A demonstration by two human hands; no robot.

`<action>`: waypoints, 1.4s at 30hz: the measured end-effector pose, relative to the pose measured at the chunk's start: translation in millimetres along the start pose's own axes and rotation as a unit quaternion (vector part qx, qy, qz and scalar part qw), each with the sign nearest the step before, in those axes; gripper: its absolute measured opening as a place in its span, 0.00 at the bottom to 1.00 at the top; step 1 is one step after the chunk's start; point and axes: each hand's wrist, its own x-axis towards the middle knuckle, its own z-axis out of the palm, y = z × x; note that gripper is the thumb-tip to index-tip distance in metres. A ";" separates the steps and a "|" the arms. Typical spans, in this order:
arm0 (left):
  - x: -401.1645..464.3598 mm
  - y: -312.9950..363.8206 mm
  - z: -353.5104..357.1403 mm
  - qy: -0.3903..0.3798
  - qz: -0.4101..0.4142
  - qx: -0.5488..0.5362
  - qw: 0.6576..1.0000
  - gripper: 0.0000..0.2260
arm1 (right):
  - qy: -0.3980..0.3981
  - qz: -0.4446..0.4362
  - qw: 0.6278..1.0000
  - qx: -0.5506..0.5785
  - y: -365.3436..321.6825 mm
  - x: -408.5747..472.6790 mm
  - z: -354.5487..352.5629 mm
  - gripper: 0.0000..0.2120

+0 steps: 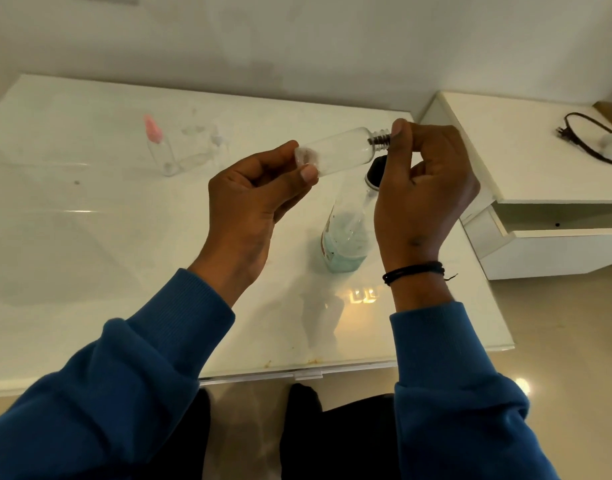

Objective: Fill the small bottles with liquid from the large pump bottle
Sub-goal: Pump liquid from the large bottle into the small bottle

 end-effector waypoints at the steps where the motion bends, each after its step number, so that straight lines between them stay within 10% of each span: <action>1: -0.7 -1.0 0.7 -0.003 0.001 0.004 1.000 0.21 | 0.005 -0.002 1.000 -0.001 1.1 0.7 -1.1 0.11; 42: -0.4 -4.3 0.8 -0.003 -0.003 0.007 1.000 0.20 | -0.010 -0.012 0.999 -0.038 -3.1 5.7 -6.6 0.12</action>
